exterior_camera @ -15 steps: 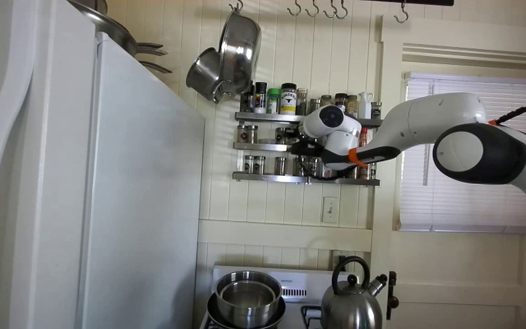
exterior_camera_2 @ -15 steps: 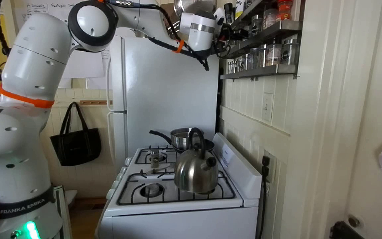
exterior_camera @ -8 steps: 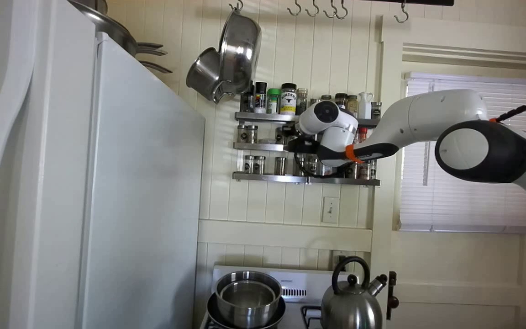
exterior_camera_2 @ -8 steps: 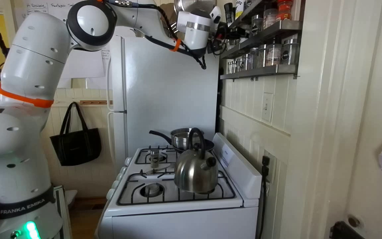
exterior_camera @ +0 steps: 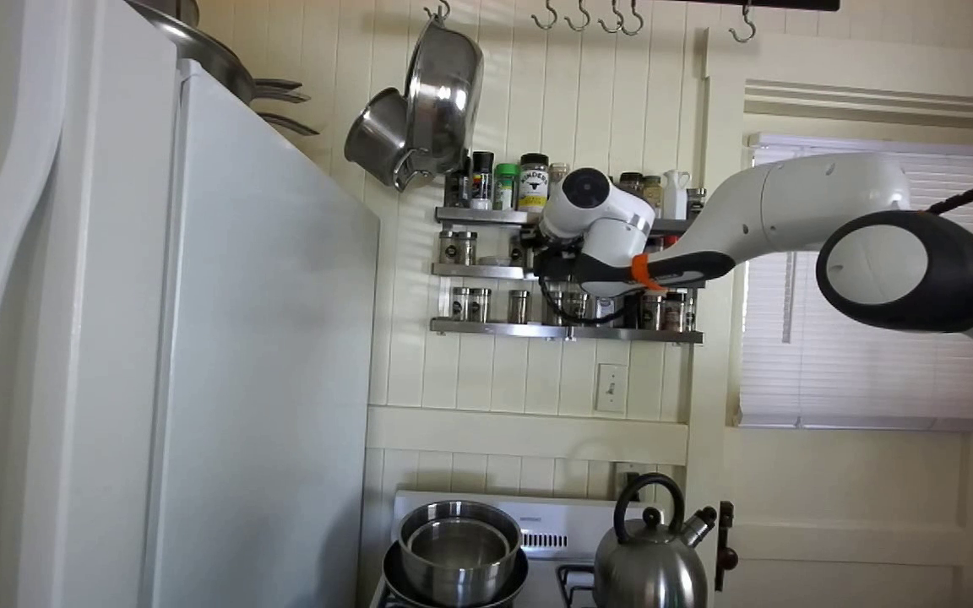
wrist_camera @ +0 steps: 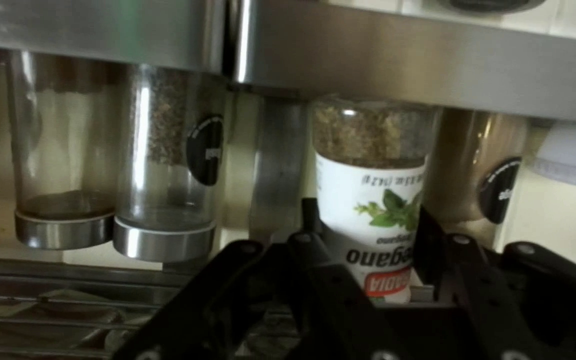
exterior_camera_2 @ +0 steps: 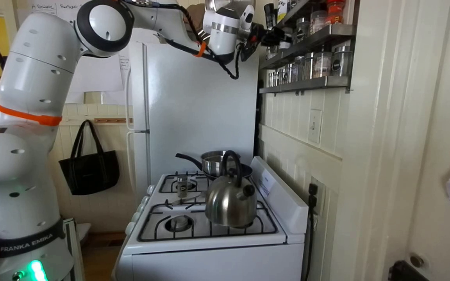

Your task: Move one spice bottle from the middle shelf to the stove

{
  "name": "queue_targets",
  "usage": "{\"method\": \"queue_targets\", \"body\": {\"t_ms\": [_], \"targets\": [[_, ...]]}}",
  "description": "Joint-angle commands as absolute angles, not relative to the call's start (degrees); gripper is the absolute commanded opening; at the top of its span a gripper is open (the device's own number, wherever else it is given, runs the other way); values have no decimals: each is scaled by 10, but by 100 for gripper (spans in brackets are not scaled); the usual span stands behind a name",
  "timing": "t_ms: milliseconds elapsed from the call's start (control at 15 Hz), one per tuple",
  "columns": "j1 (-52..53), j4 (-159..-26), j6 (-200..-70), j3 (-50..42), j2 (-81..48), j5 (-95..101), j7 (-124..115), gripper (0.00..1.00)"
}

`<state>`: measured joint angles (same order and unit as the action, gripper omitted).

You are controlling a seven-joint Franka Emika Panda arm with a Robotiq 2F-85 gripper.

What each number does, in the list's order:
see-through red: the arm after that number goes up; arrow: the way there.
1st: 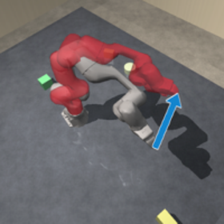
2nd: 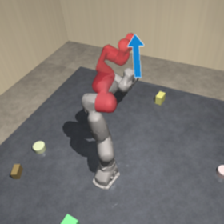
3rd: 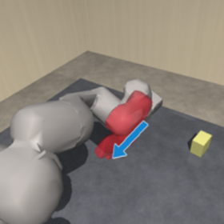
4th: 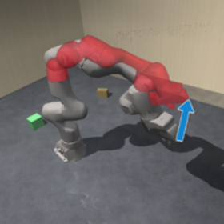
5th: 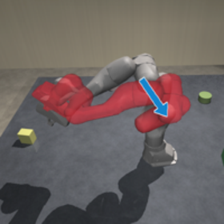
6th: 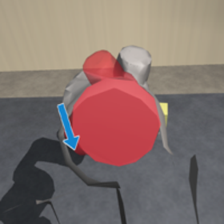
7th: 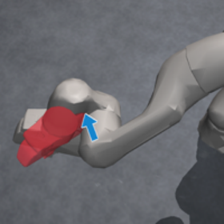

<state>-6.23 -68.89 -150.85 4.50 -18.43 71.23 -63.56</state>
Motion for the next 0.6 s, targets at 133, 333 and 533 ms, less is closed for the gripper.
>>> {"method": "queue_targets", "body": {"t_ms": [133,333,533], "targets": [[-65,-701,-1462,60,-169,657,-548,19],[-65,-693,-1447,62,-172,639,-515,19],[-65,-684,-1434,60,-175,632,-495,19]]}}
